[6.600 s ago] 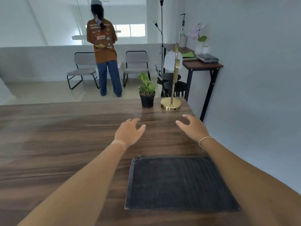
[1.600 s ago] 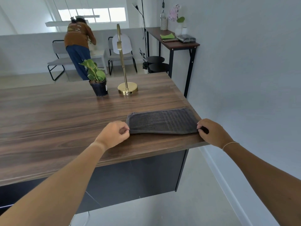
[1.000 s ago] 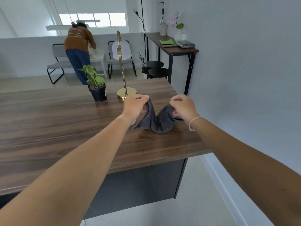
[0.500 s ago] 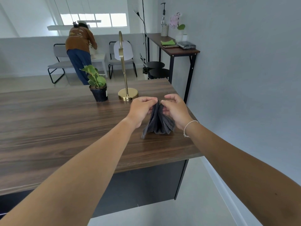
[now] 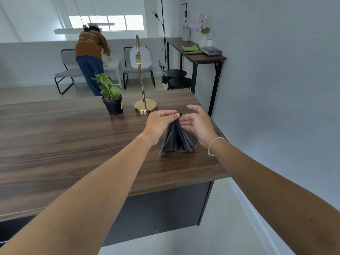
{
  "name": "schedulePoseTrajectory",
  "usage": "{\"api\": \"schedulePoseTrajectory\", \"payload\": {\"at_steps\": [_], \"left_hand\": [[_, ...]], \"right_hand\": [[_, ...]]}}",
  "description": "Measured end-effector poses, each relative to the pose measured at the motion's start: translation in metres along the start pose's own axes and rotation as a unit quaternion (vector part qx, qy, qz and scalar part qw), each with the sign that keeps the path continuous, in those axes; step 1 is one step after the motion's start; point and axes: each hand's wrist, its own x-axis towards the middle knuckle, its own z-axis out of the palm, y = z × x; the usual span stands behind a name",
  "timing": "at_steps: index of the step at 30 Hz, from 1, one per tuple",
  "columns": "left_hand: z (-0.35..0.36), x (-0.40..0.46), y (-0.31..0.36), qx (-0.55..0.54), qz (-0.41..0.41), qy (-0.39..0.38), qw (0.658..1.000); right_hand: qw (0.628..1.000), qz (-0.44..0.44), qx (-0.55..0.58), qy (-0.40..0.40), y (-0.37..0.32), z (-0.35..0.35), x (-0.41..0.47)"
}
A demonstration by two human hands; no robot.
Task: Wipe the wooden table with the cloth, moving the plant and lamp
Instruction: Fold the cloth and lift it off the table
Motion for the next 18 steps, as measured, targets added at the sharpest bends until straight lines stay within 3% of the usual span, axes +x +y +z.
{"api": "schedulePoseTrajectory", "payload": {"at_steps": [4, 14, 18], "left_hand": [[-0.001, 0.001, 0.001, 0.07, 0.027, 0.025, 0.997], [-0.01, 0.0, 0.002, 0.128, 0.059, 0.045, 0.989], [-0.019, -0.001, 0.015, 0.119, 0.073, 0.021, 0.99]], "right_hand": [[1.0, -0.001, -0.012, -0.006, -0.002, 0.002, 0.0], [0.998, -0.008, -0.059, -0.032, 0.004, 0.0, -0.004], [0.987, -0.035, -0.153, 0.022, 0.005, -0.011, 0.0]]}}
